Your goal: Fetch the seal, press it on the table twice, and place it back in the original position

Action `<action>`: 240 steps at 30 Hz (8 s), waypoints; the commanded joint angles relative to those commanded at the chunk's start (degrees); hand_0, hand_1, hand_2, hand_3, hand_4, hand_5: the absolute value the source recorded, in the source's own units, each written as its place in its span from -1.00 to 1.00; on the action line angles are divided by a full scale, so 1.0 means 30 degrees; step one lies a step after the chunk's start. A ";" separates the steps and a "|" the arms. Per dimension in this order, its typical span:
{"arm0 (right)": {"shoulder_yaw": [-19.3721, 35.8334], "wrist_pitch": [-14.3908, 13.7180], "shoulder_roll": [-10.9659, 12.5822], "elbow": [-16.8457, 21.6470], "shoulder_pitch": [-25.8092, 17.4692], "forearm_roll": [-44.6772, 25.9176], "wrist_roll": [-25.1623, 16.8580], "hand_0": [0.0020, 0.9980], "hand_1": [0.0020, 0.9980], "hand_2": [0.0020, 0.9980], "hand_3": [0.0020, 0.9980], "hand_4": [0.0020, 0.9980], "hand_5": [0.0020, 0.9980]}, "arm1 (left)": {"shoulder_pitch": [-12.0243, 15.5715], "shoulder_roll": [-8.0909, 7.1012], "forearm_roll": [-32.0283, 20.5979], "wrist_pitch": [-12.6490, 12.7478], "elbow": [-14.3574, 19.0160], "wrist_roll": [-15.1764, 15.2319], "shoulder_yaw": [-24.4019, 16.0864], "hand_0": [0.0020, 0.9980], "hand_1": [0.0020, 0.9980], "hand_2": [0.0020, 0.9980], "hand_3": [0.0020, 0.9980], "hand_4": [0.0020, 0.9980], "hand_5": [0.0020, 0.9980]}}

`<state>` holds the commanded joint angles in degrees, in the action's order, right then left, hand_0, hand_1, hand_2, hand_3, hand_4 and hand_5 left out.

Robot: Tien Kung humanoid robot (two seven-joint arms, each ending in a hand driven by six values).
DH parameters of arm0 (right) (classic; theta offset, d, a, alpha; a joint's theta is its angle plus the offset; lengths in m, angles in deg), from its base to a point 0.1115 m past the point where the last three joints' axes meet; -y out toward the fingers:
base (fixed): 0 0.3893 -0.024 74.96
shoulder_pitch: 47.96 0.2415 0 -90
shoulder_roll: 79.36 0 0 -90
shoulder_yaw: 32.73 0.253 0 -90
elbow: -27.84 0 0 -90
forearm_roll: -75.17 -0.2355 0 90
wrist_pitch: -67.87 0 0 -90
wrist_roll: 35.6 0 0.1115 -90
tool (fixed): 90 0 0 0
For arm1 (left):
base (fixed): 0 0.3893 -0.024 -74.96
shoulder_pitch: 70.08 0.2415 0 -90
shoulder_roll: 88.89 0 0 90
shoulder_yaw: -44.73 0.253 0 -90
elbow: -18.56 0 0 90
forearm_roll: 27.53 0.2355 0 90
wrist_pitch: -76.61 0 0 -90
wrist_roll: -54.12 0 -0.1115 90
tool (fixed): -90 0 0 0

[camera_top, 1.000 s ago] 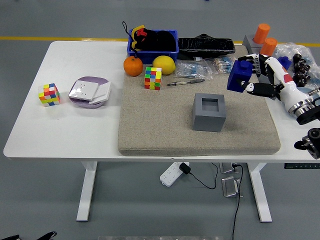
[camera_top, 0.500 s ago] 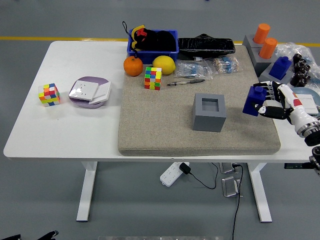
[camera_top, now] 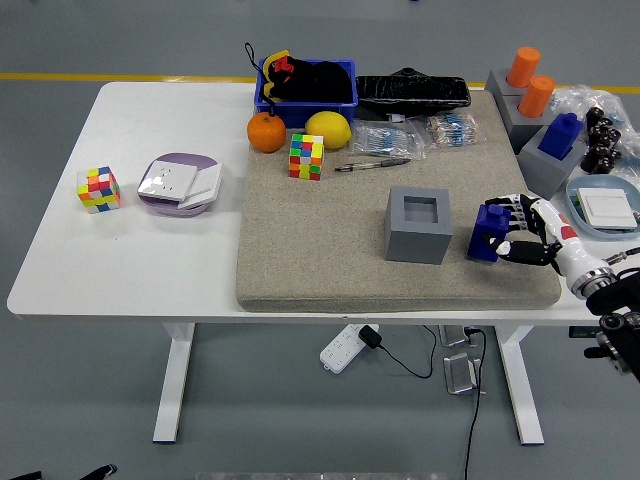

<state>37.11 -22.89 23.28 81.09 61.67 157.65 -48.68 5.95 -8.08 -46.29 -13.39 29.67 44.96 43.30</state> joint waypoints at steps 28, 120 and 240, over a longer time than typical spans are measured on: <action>0.0046 0.0107 0.0399 0.1928 0.0092 -0.0240 0.0092 0.17 -0.08 -0.08 -0.01 0.37 -1.00 | -0.0006 -0.0050 0.0119 0.0031 -0.0014 -0.0039 -0.0119 0.63 0.57 0.52 0.60 0.36 -0.15; -0.4939 0.0221 0.0026 0.0570 0.3863 -0.2769 -0.0330 0.16 -0.09 -0.08 -0.01 0.39 -1.00 | -0.0144 -0.0132 0.0532 0.0025 0.0012 -0.0118 -0.0289 0.63 0.57 0.52 0.60 0.36 -0.15; -0.1200 -0.0793 -0.3274 0.0051 0.2825 -0.2126 -0.0715 0.16 -0.08 -0.08 -0.02 0.38 -1.00 | 0.0091 -0.0156 0.0613 0.0050 -0.0003 -0.0130 -0.0381 0.63 0.57 0.53 0.60 0.37 -0.15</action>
<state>33.51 -25.27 13.46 81.25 70.15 151.28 -50.83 6.23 -8.55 -44.45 -13.24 29.66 44.57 42.16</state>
